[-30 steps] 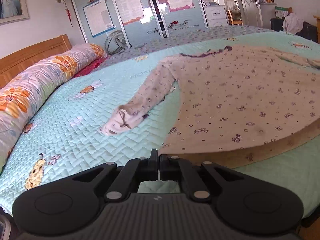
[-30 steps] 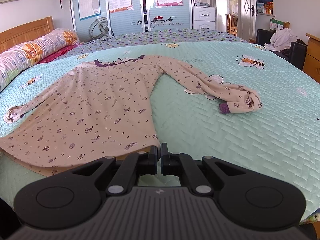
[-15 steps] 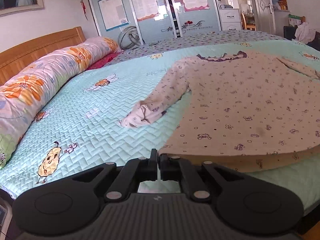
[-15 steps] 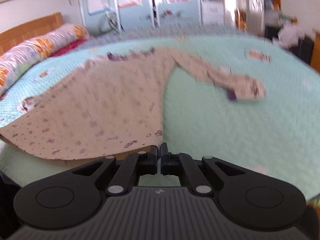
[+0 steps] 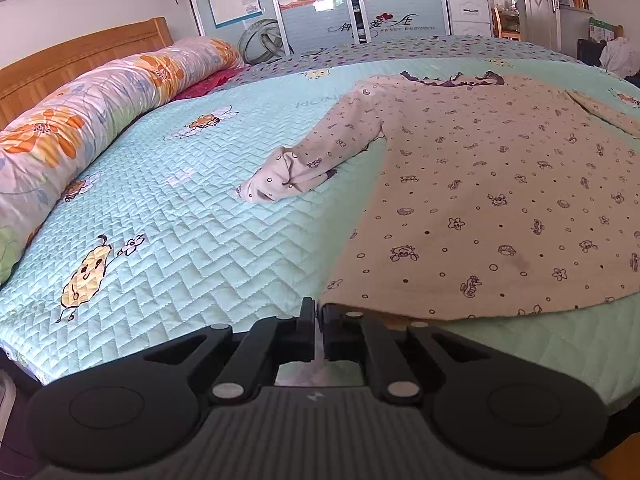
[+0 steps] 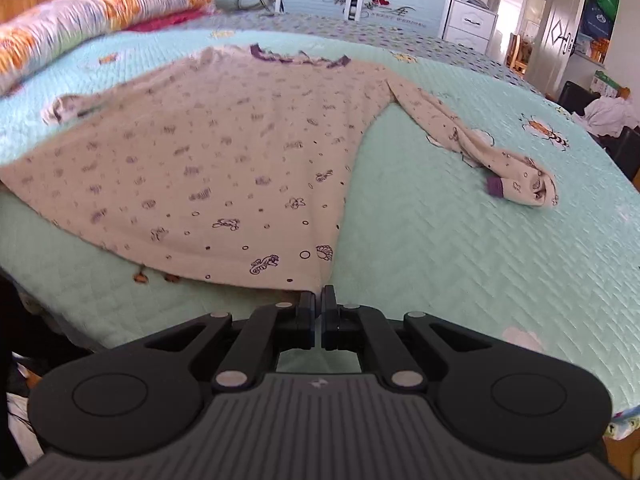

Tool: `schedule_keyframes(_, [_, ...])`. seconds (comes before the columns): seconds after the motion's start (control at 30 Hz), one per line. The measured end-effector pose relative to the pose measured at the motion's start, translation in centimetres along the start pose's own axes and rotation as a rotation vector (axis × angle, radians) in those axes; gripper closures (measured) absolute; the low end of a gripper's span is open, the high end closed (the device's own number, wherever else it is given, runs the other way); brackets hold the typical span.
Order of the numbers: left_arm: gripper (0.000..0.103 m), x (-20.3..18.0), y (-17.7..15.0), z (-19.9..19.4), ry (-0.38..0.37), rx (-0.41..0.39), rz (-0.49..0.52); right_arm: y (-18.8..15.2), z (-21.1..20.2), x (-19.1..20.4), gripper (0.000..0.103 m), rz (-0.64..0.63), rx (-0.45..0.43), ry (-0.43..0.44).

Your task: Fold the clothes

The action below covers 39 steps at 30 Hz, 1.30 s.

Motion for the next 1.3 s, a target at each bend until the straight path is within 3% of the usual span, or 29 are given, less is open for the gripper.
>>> schedule_keyframes(0.13, [0.097,0.2,-0.2,0.1,-0.004,0.008,-0.013,-0.3,0.0,-0.1,0.102,0.009,0.005,0.007])
schedule_keyframes(0.3, [0.098,0.7,0.7,-1.4,0.008,-0.034,-0.015,0.7,-2.7,-0.8,0.102,-0.002,-0.056,-0.035])
schedule_keyframes(0.37, [0.098,0.7,0.2,-0.7,0.019,-0.006,-0.01,0.8,-3.3,-1.3,0.103,-0.004,-0.05,-0.042])
schedule_keyframes(0.5, [0.098,1.0,-0.9,-0.3,0.025,0.029,-0.011,-1.5,-0.8,-1.7,0.103,0.065,0.049,0.005])
schedule_keyframes(0.63, [0.097,1.6,-0.8,-2.0,0.018,-0.012,0.019,-0.9,-2.2,-1.2,0.099,0.068,-0.024,0.014])
schedule_keyframes(0.73, [0.097,2.4,-0.3,-3.0,0.027,-0.037,0.013,0.1,-3.0,-1.4,0.084,0.057,-0.064,-0.012])
schedule_keyframes(0.8, [0.097,2.8,0.5,-3.4,0.01,-0.056,-0.025,0.7,-3.1,-1.6,0.081,0.086,-0.084,0.001])
schedule_keyframes(0.87, [0.096,2.8,1.4,-3.2,-0.028,-0.058,-0.067,1.2,-2.9,-1.8,0.064,0.121,-0.093,0.021])
schedule_keyframes(0.9, [0.096,2.8,1.8,-3.1,-0.047,-0.059,-0.088,1.3,-2.8,-1.9,0.062,0.143,-0.096,0.029])
schedule_keyframes(1.0, [0.095,2.9,3.0,-2.6,-0.115,-0.049,-0.168,1.4,-2.1,-3.2,0.062,0.312,-0.096,0.117])
schedule_keyframes(1.1, [0.092,2.9,2.5,-1.0,-0.239,0.045,-0.335,0.4,-1.4,-5.1,0.062,0.547,-0.095,0.234])
schedule_keyframes(1.23, [0.09,2.9,1.0,1.2,-0.32,0.178,-0.538,-1.6,-0.2,-7.1,0.062,0.802,-0.093,0.334])
schedule_keyframes(1.3, [0.082,2.9,0.3,2.2,-0.364,0.241,-0.649,-2.3,0.3,-7.5,0.062,0.899,-0.102,0.382])
Point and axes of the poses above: each gripper's, at about its wrist camera, not at the fingertips, and z roughly the way its jaws point, x to its left, y to its top, the point moved 8 cm from there along z, roughly the way its jaws point, and after that the axes turned 9 degrees about y, right-handed, at the moved point
